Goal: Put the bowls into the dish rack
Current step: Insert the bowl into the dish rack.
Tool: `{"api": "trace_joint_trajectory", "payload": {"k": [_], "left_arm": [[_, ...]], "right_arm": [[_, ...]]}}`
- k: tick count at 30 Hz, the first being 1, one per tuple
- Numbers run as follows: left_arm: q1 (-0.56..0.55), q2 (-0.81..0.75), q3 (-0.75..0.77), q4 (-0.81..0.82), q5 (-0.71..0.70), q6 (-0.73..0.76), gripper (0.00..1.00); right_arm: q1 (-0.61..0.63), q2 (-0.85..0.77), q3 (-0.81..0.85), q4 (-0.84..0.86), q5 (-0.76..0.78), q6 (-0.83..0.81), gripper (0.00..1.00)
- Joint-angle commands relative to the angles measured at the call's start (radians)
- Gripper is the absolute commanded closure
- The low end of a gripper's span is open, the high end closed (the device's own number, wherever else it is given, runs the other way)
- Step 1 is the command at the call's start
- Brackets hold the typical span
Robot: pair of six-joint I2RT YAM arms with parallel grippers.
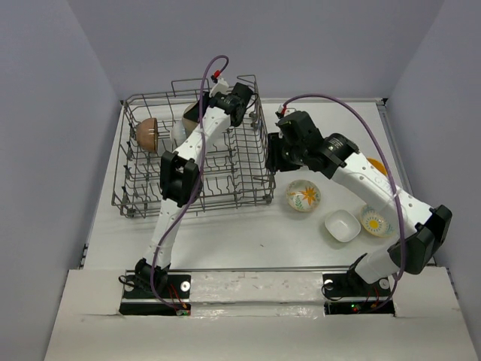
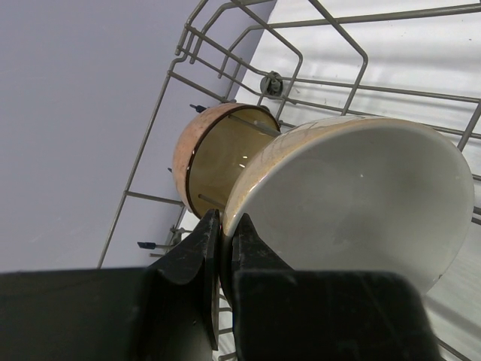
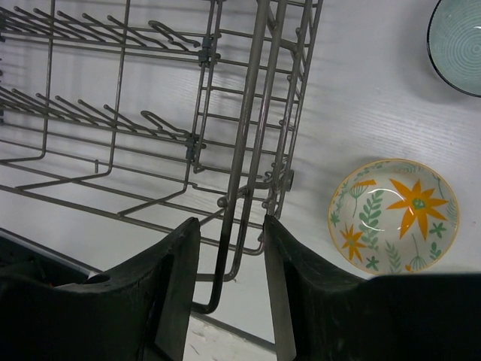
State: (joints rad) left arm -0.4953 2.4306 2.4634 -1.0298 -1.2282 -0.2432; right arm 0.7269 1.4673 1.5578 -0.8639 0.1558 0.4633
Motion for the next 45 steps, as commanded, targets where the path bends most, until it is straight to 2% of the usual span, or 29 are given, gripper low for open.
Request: {"api": "trace_joint_trajectory", "payload": {"k": [1, 6, 7, 10, 26, 45], "left_arm": [[0.023, -0.002, 0.002, -0.019, -0.126, 0.013, 1.0], [0.023, 0.008, -0.006, -0.01, -0.134, 0.03, 1.0], [0.023, 0.021, -0.007, -0.009, -0.134, 0.031, 1.0], [0.02, 0.034, -0.006, -0.007, -0.14, 0.035, 1.0], [-0.042, 0.085, -0.009, 0.146, -0.2, 0.188, 1.0], [-0.078, 0.153, 0.005, 0.214, -0.18, 0.237, 1.0]], "right_arm": [[-0.001, 0.016, 0.036, 0.071, -0.028, -0.017, 0.55], [-0.001, 0.036, 0.03, 0.078, -0.022, -0.014, 0.56], [-0.001, 0.031, 0.012, 0.083, -0.024, -0.005, 0.62], [0.008, 0.022, -0.005, 0.089, -0.025, -0.002, 0.64], [0.055, -0.012, -0.015, 0.057, 0.008, 0.017, 0.66], [0.065, -0.025, -0.015, 0.043, 0.019, 0.025, 0.66]]}}
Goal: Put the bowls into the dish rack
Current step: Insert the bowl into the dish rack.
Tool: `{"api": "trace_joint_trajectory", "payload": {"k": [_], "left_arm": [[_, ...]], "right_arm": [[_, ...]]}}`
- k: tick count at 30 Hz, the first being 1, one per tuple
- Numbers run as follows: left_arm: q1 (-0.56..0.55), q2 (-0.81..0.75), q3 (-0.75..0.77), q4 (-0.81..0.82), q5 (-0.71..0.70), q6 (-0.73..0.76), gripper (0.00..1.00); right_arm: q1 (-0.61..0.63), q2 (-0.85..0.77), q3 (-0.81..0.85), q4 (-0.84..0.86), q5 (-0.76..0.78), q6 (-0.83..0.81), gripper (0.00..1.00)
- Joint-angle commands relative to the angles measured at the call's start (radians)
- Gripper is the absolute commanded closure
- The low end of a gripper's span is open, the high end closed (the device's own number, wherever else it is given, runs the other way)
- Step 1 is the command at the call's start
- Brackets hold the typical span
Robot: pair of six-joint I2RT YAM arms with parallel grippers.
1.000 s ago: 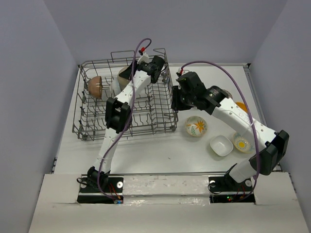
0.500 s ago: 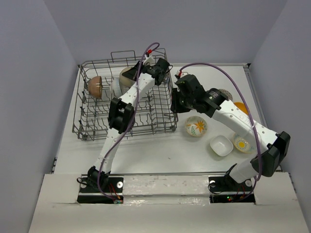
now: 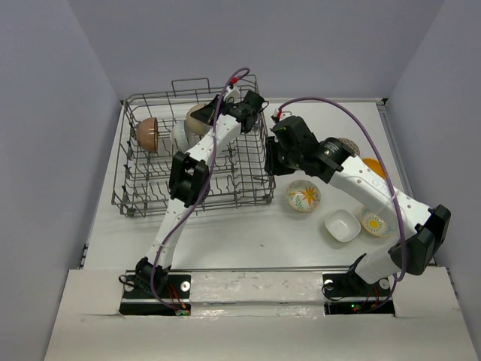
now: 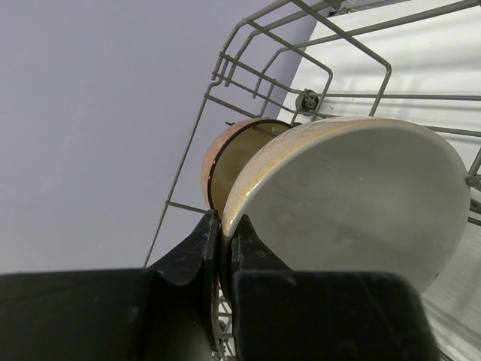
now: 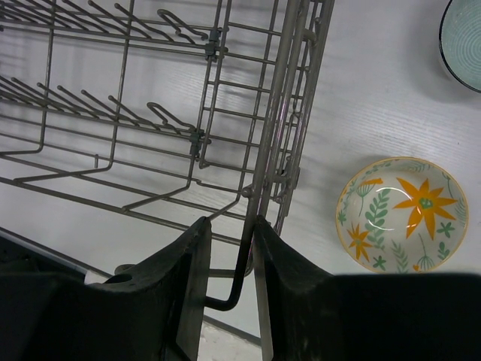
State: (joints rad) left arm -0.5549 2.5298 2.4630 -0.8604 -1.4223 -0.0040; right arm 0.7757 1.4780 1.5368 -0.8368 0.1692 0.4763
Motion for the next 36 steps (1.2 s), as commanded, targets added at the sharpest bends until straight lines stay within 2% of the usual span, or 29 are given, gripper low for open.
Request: {"api": "trace_joint_trajectory", "payload": {"k": [1, 5, 8, 9, 11, 13, 14, 15, 17, 24, 31, 34, 35, 36], "left_arm": [[-0.026, 0.058, 0.001, 0.055, 0.005, 0.03, 1.0], [-0.045, 0.067, -0.012, 0.129, -0.032, 0.111, 1.0], [-0.068, 0.063, -0.048, 0.294, -0.091, 0.202, 0.98], [-0.071, 0.06, -0.064, 0.343, -0.11, 0.241, 0.98], [-0.08, 0.034, -0.149, 0.496, -0.186, 0.425, 0.99], [-0.086, -0.012, -0.286, 1.043, -0.234, 0.885, 1.0], [-0.089, -0.052, -0.491, 1.889, -0.251, 1.206, 1.0], [-0.092, -0.02, -0.487, 2.087, -0.265, 1.571, 1.0], [-0.096, -0.01, -0.46, 1.949, -0.265, 1.534, 1.0], [-0.097, -0.006, -0.495, 2.061, -0.268, 1.608, 1.0], [-0.099, -0.009, -0.458, 2.017, -0.268, 1.587, 1.0], [-0.103, -0.009, -0.452, 2.012, -0.268, 1.584, 0.9], [-0.105, -0.011, -0.453, 2.012, -0.268, 1.586, 0.78], [-0.108, -0.011, -0.453, 2.02, -0.268, 1.59, 0.73]], "right_arm": [[0.016, -0.036, 0.005, 0.015, 0.006, 0.01, 0.66], [0.016, -0.041, 0.002, 0.015, 0.01, 0.01, 0.66], [0.016, -0.044, -0.001, 0.012, 0.015, 0.012, 0.66], [0.016, -0.044, 0.0, 0.01, 0.015, 0.01, 0.66], [0.016, -0.048, 0.0, 0.007, 0.019, 0.01, 0.66], [0.016, -0.051, 0.002, 0.001, 0.024, 0.01, 0.66], [0.016, -0.056, 0.002, -0.002, 0.026, 0.01, 0.66], [0.016, -0.058, 0.002, -0.004, 0.027, 0.008, 0.65], [0.016, -0.061, 0.003, -0.01, 0.03, 0.01, 0.65], [0.016, -0.059, 0.003, -0.013, 0.03, 0.01, 0.65], [0.016, -0.056, 0.003, -0.01, 0.03, 0.012, 0.65], [0.016, -0.056, 0.008, -0.012, 0.033, 0.013, 0.65], [0.016, -0.056, 0.009, -0.013, 0.032, 0.013, 0.65], [0.016, -0.056, 0.011, -0.015, 0.033, 0.015, 0.65]]}}
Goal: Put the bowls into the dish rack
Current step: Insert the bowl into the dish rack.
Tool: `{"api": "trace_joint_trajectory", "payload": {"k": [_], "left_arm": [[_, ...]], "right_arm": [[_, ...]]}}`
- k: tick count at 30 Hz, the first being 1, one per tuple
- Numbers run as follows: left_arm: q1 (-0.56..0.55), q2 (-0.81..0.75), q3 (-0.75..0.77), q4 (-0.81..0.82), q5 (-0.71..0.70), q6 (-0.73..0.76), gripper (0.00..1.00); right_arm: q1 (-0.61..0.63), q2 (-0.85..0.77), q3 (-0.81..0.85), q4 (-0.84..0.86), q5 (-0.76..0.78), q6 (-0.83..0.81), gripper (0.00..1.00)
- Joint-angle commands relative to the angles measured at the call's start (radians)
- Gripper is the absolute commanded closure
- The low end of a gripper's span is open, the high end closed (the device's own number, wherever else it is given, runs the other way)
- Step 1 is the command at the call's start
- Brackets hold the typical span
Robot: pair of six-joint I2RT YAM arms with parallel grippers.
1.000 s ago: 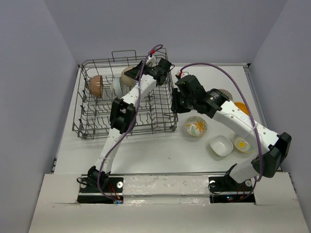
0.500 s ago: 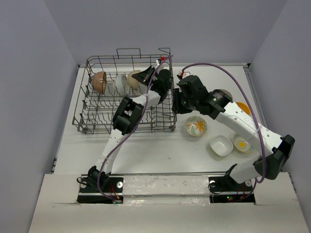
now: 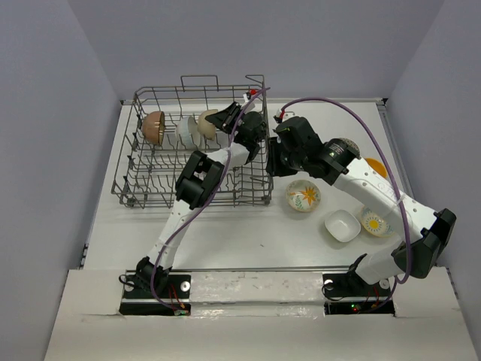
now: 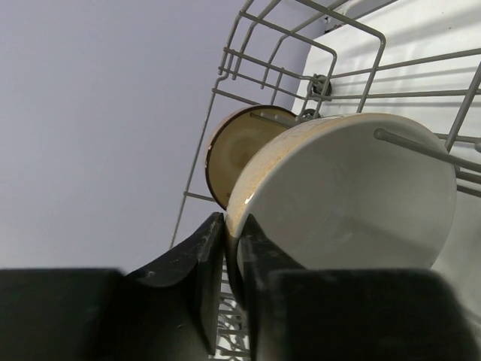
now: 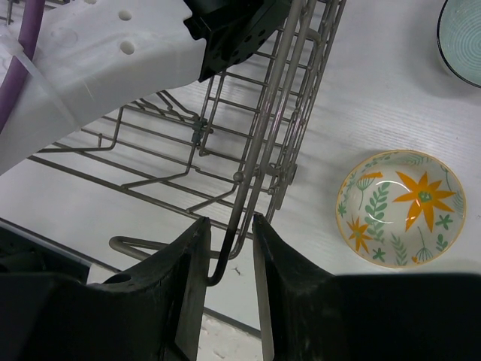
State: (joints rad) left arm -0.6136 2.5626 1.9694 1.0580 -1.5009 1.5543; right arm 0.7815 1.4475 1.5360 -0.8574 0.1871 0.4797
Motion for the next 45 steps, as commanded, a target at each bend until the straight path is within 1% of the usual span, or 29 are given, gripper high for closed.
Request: {"api": "trace_joint_trajectory", "payload": {"k": [1, 2, 4, 6, 7, 10, 11, 13, 17, 22, 23, 24, 25, 26, 29, 30, 33, 36, 45], "left_arm": [[-0.049, -0.044, 0.04, 0.103, -0.19, 0.032, 0.68], [-0.051, -0.045, 0.039, 0.108, -0.19, 0.038, 0.58], [-0.052, -0.048, 0.036, 0.12, -0.19, 0.041, 0.53], [-0.055, -0.051, 0.029, 0.134, -0.19, 0.053, 0.42], [-0.057, -0.053, 0.028, 0.14, -0.188, 0.055, 0.39], [-0.06, -0.064, 0.016, 0.169, -0.19, 0.075, 0.35], [-0.058, -0.071, 0.01, 0.181, -0.19, 0.082, 0.32], [-0.06, -0.082, 0.002, 0.194, -0.188, 0.092, 0.29], [-0.061, -0.122, -0.035, 0.243, -0.188, 0.128, 0.2], [-0.061, -0.14, -0.082, 0.413, -0.188, 0.236, 0.13], [-0.061, -0.14, -0.095, 0.445, -0.19, 0.284, 0.09], [-0.063, -0.139, -0.099, 0.509, -0.19, 0.311, 0.08], [-0.061, -0.139, -0.106, 0.539, -0.19, 0.335, 0.08], [-0.061, -0.137, -0.116, 0.586, -0.19, 0.375, 0.05], [-0.061, -0.127, -0.118, 0.697, -0.191, 0.47, 0.02], [-0.061, -0.117, -0.113, 0.767, -0.193, 0.534, 0.01], [-0.063, -0.099, -0.092, 0.91, -0.193, 0.673, 0.01], [-0.061, -0.099, -0.098, 0.951, -0.194, 0.702, 0.01], [-0.066, -0.076, -0.093, 0.988, -0.196, 0.721, 0.01]], "right_arm": [[0.01, -0.027, 0.01, 0.006, 0.014, 0.01, 0.65], [0.01, -0.027, 0.01, 0.004, 0.015, 0.011, 0.65], [0.01, -0.027, 0.012, 0.003, 0.015, 0.011, 0.65], [0.01, -0.029, 0.012, 0.001, 0.018, 0.013, 0.65], [0.01, -0.03, 0.012, 0.0, 0.018, 0.013, 0.65], [0.01, -0.03, 0.015, -0.003, 0.017, 0.016, 0.65], [0.01, -0.027, 0.016, -0.005, 0.017, 0.016, 0.65], [0.01, -0.027, 0.018, -0.006, 0.017, 0.014, 0.65], [0.01, -0.021, 0.026, -0.009, 0.021, 0.016, 0.65], [0.01, -0.01, 0.056, -0.026, 0.034, 0.014, 0.65], [0.01, -0.009, 0.067, -0.032, 0.037, 0.014, 0.65], [0.01, -0.009, 0.072, -0.034, 0.038, 0.014, 0.65], [0.01, -0.004, 0.076, -0.037, 0.041, 0.013, 0.65], [0.01, -0.003, 0.081, -0.04, 0.044, 0.014, 0.65], [0.01, 0.004, 0.084, -0.042, 0.051, 0.013, 0.65], [0.01, 0.005, 0.084, -0.043, 0.055, 0.016, 0.65], [0.01, 0.01, 0.085, -0.043, 0.058, 0.019, 0.65], [0.01, 0.017, 0.085, -0.043, 0.064, 0.022, 0.65], [0.01, 0.028, 0.096, -0.049, 0.077, 0.028, 0.64]]}}
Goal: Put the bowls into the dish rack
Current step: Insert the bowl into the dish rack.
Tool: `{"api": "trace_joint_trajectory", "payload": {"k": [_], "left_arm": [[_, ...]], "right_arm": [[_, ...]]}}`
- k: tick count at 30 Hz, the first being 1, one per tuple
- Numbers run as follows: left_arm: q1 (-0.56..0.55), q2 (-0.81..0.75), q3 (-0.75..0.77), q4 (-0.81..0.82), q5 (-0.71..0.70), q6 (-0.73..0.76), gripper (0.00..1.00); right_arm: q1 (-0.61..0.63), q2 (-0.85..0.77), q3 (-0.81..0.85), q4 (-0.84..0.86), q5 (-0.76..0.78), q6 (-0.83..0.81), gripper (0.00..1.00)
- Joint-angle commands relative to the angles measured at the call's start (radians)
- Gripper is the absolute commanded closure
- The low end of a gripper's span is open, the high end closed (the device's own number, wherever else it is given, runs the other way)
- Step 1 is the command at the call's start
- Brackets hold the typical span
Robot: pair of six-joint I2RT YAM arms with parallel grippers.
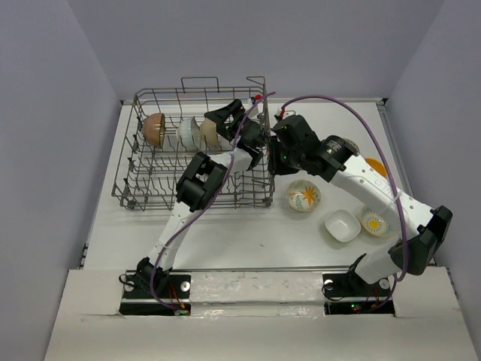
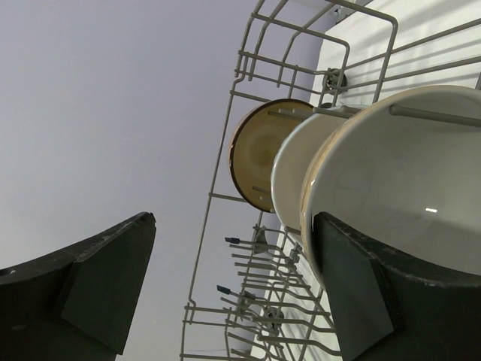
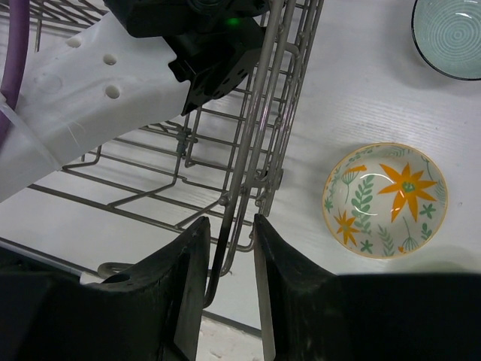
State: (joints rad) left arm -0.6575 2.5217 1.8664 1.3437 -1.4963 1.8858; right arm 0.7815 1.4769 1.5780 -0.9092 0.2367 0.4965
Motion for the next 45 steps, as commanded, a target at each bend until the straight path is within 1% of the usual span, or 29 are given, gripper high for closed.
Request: {"api": "trace_joint_trajectory", "payload": {"k": [1, 15, 23, 26, 33, 34, 36, 41, 45], "left_arm": [[-0.022, -0.028, 0.014, 0.713, -0.202, 0.394, 0.01], [-0.036, 0.038, 0.042, 0.738, -0.22, 0.389, 0.01], [-0.039, 0.04, 0.019, 0.736, -0.22, 0.391, 0.01], [-0.042, 0.042, 0.011, 0.736, -0.22, 0.392, 0.01], [-0.042, 0.0, -0.018, 0.719, -0.22, 0.383, 0.01], [-0.045, -0.011, -0.021, 0.719, -0.22, 0.383, 0.01], [-0.045, -0.018, -0.033, 0.718, -0.22, 0.381, 0.01], [-0.053, -0.057, -0.078, 0.707, -0.22, 0.375, 0.01], [-0.056, -0.086, -0.098, 0.687, -0.22, 0.357, 0.01]], "right_arm": [[0.01, 0.0, 0.054, 0.003, 0.027, 0.011, 0.64], [0.01, -0.007, 0.043, 0.004, 0.033, 0.014, 0.64], [0.01, -0.007, 0.057, 0.001, 0.032, 0.017, 0.63], [0.01, -0.02, 0.07, -0.005, 0.029, 0.019, 0.55], [0.01, -0.026, 0.155, -0.039, 0.055, 0.001, 0.48], [0.01, -0.027, 0.174, -0.037, 0.056, -0.001, 0.45], [0.01, -0.035, 0.183, -0.03, 0.065, -0.001, 0.43], [0.01, -0.05, 0.235, -0.004, 0.079, -0.012, 0.31], [0.01, -0.041, 0.276, 0.01, 0.078, -0.022, 0.29]]}}
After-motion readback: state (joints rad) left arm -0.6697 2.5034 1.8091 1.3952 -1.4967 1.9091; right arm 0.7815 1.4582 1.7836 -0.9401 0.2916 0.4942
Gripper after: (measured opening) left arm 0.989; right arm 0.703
